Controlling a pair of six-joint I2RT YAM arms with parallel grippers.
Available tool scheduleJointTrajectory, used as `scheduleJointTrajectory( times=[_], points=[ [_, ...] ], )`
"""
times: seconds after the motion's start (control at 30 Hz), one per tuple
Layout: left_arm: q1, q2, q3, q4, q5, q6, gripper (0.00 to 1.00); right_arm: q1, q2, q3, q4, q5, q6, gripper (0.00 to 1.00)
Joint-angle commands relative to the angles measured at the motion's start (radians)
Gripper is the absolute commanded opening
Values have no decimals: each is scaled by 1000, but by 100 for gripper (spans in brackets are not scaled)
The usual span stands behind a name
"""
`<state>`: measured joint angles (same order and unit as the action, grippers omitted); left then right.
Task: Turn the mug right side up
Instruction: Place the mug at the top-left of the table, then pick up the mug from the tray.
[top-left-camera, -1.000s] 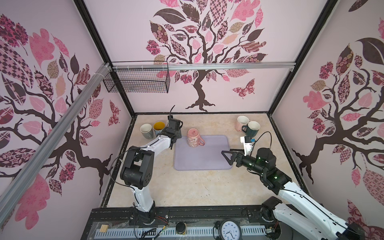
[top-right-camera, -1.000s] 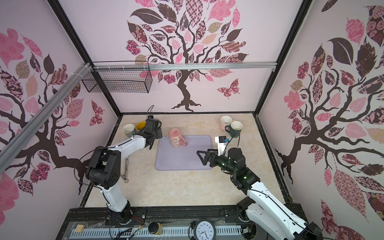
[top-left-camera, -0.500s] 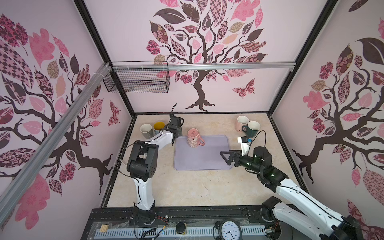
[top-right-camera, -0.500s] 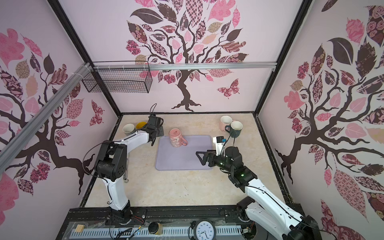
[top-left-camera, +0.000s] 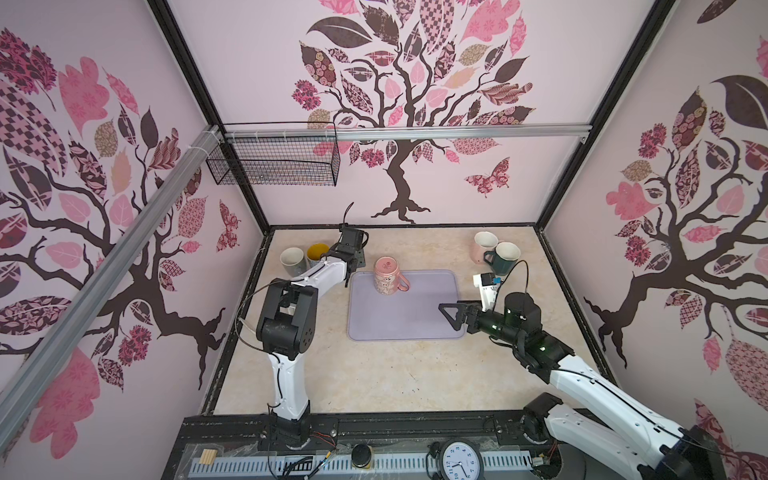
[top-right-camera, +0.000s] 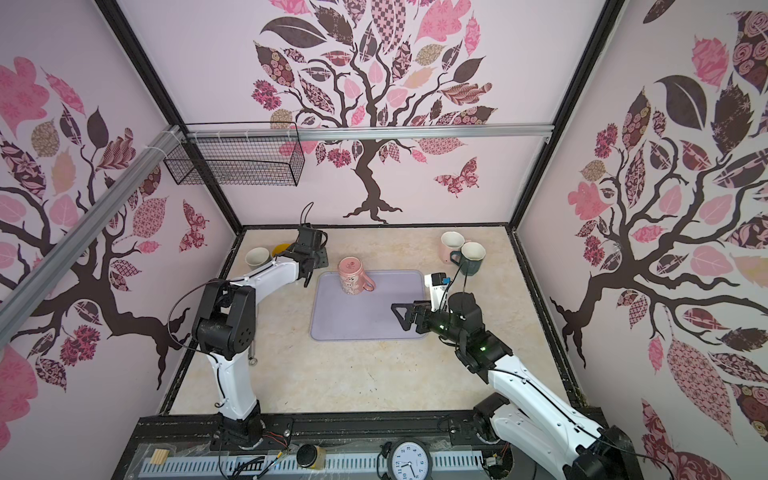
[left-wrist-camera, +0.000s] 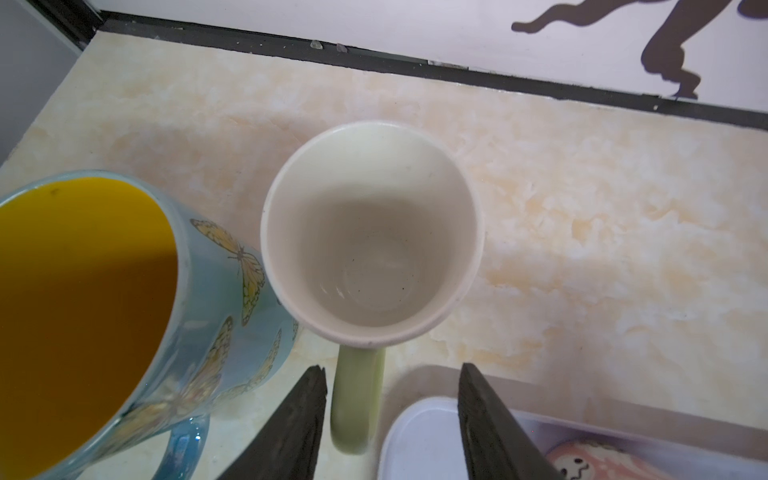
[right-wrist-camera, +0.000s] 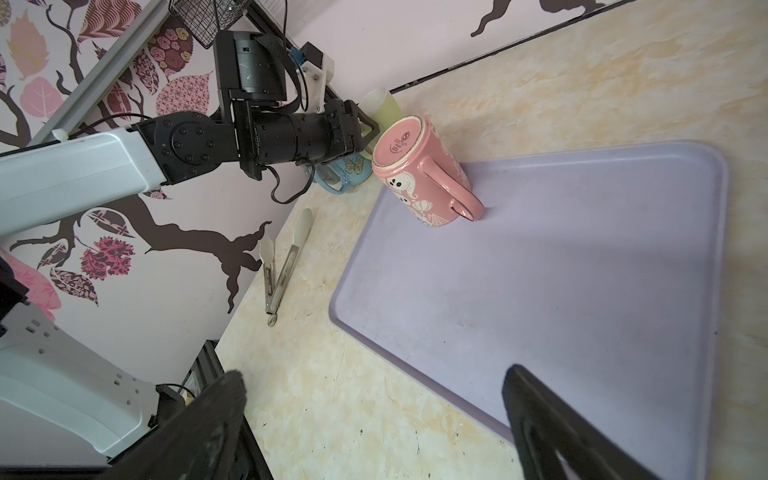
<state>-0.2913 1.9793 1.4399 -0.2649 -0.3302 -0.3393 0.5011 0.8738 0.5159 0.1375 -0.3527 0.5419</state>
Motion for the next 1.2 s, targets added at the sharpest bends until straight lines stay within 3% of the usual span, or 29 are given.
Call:
scheduleJointTrajectory(
  times=[0.0,0.23,0.4,0.53,0.63,0.8,0.93,1.07,1.17],
  points=[
    [4,-40,26,-17,1,-8,60,3,8,16,-4,0,-2,100],
    [-26,-154,-15,-115,11,-106,63,3,14,11,-4,22,13,99],
    [-178,-248,-28,-243,-123,-224,64,3,8,-5,3,44,28,100],
    [-272,-275,-48,-290,-32,-425,64,4,0,-20,2,62,38,100],
    [-336,-257,-47,-275,31,-506,63,3,-21,-33,-10,79,41,100],
    [-399,-175,24,-319,4,-591,62,4,-97,-49,-41,89,39,99],
    [-418,-153,11,-306,2,-749,62,4,-159,-73,-74,101,42,100],
    [-476,-132,26,-297,-145,-812,63,3,-189,-81,-103,85,42,99],
    [-492,-95,62,-304,-178,-840,67,3,-208,-86,-116,72,43,100]
  ],
)
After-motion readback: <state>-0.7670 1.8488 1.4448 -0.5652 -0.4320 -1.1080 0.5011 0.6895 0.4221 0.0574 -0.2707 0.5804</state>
